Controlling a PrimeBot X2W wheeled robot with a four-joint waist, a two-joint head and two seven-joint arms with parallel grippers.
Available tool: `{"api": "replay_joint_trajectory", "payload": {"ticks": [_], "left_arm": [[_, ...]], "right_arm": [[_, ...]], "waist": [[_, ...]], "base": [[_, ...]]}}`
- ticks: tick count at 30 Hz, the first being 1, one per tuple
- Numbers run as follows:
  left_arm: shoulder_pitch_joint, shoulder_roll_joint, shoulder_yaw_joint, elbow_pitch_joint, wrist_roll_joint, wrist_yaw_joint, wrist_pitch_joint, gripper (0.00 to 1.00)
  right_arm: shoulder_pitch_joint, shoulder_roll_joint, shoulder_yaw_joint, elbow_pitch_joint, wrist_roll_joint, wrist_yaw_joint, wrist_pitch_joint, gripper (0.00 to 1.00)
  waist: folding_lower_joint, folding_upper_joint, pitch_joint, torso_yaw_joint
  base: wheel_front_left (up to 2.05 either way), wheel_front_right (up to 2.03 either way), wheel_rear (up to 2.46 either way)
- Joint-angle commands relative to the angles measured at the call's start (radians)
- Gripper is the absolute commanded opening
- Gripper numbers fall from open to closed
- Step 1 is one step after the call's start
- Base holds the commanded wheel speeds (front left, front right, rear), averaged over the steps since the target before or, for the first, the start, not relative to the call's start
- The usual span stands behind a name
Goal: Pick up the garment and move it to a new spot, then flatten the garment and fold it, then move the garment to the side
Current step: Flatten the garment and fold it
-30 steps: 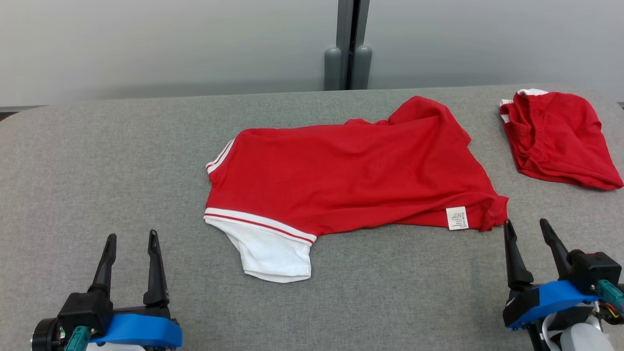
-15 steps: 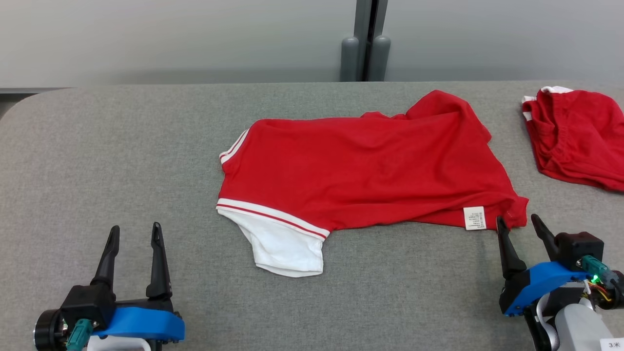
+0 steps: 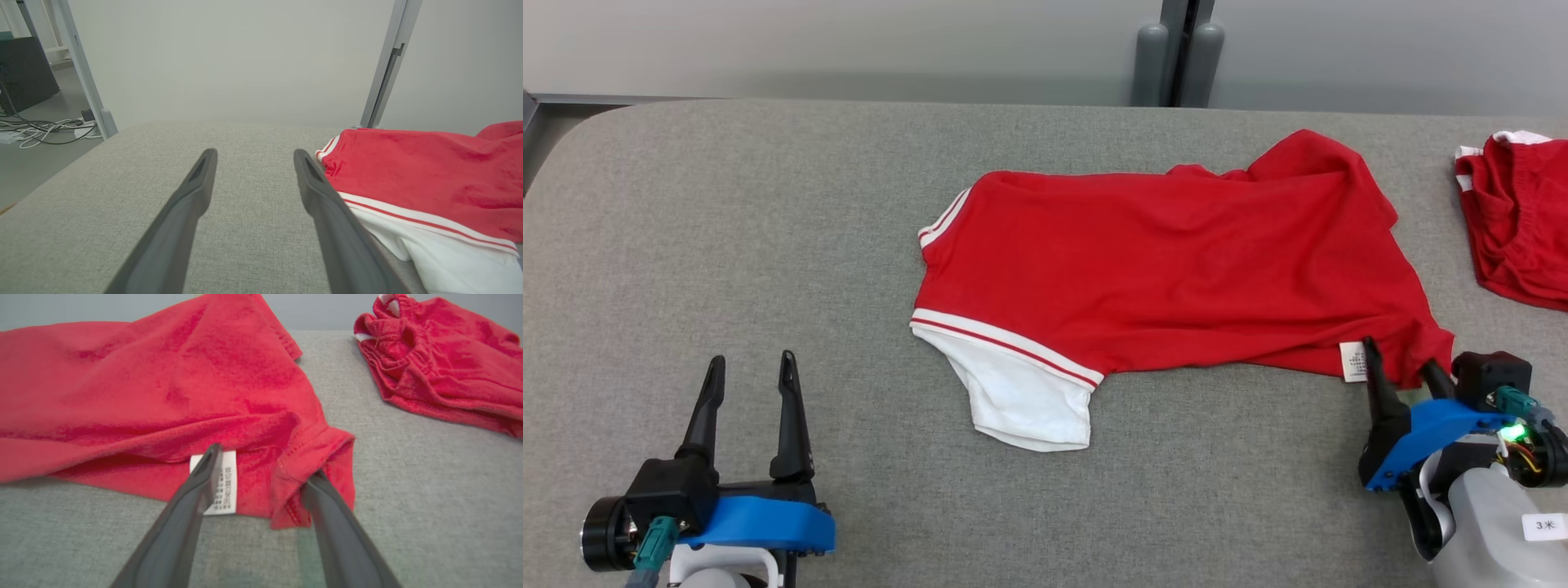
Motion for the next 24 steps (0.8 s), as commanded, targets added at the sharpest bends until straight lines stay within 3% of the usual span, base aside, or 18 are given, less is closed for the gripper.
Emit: {"api": "replay_joint_trajectory", "payload": {"ticks": [1,6,15,24], "left_arm": [[-0.011,-0.002,-0.005,-0.001,-0.005,-0.007,-0.004,1.0],[0.003,-0.002,0.005,0.001,-0.003,-0.006,-0.004,1.0],[0.039,-0.001,0.013,0.014,-0.003,-0.003,-0.004,1.0],[0.053,-0.001,0.011,0.011,0.004,-0.003,-0.004,1.0]], "right_arm": [[-0.025,-0.003,0.004,0.014,0.016,0.0,-0.009,0.0],[-0.024,-0.013,0.018,-0.021,0.029,0.0,-0.016,0.0],[0.213,-0.027,0.138,-0.261,0.061,0.0,-0.015,0.0],[0.429,-0.109,0.229,-0.406,0.131,0.0,-0.015,0.0]], "waist": [[-0.0001,0.0,0.001,0.003],[-0.0001,0.0,-0.01,-0.005],[-0.0001,0.0,-0.063,-0.068],[-0.0001,0.0,-0.081,-0.126]], "base": [[0.0,0.0,0.0],[0.0,0.0,0.0],[0.0,0.0,0.0],[0.0,0.0,0.0]]}}
